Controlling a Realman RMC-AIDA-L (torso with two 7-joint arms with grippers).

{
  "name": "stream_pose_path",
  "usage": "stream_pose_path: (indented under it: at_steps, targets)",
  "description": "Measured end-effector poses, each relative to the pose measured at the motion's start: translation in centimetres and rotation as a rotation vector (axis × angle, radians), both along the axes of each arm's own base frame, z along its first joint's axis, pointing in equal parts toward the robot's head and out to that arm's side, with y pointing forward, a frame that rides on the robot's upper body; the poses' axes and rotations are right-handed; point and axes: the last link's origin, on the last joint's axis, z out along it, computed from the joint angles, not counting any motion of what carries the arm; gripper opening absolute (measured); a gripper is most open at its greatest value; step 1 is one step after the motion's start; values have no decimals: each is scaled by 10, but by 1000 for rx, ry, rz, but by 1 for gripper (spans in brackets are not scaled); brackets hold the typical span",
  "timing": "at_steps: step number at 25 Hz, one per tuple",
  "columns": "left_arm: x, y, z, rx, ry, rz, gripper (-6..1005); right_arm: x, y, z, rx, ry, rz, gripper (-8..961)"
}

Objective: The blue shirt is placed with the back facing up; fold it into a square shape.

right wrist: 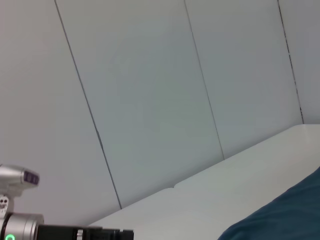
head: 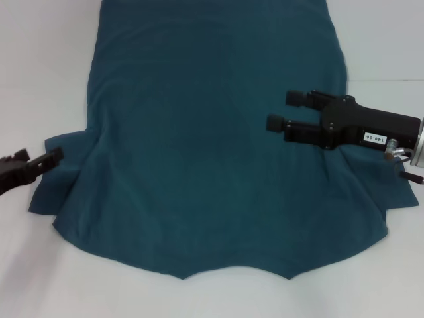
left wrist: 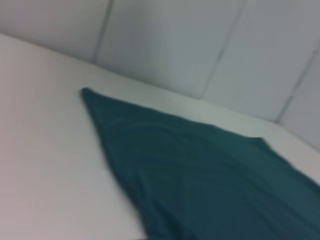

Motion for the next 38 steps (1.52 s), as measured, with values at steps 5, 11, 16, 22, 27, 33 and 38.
stream_pose_path:
  at_steps: [5,11,16,22,27,33,38]
  targets:
    - [-13,-4,-12,-3,-6,80,889,-2,2,-1,1,-2,2,913]
    - [-16,-3,-22,-32,10,105,885,-5,3,-2,-4,1,9,913]
    - [-17,-2,-24,-37,21,116,881,-5,3,-2,-5,1,10,913]
    - [-18,1,-25,-53,58,119,824,-5,3,-2,-5,1,10,913]
    - [-19,3,-24,-46,72,130,731,-6,3,-2,-5,2,11,913]
    - [-19,3,-24,-45,75,129,559,-6,3,-2,-4,2,11,913]
    - [-19,4,-23,-45,78,126,348,-6,3,-2,-2,7,11,913]
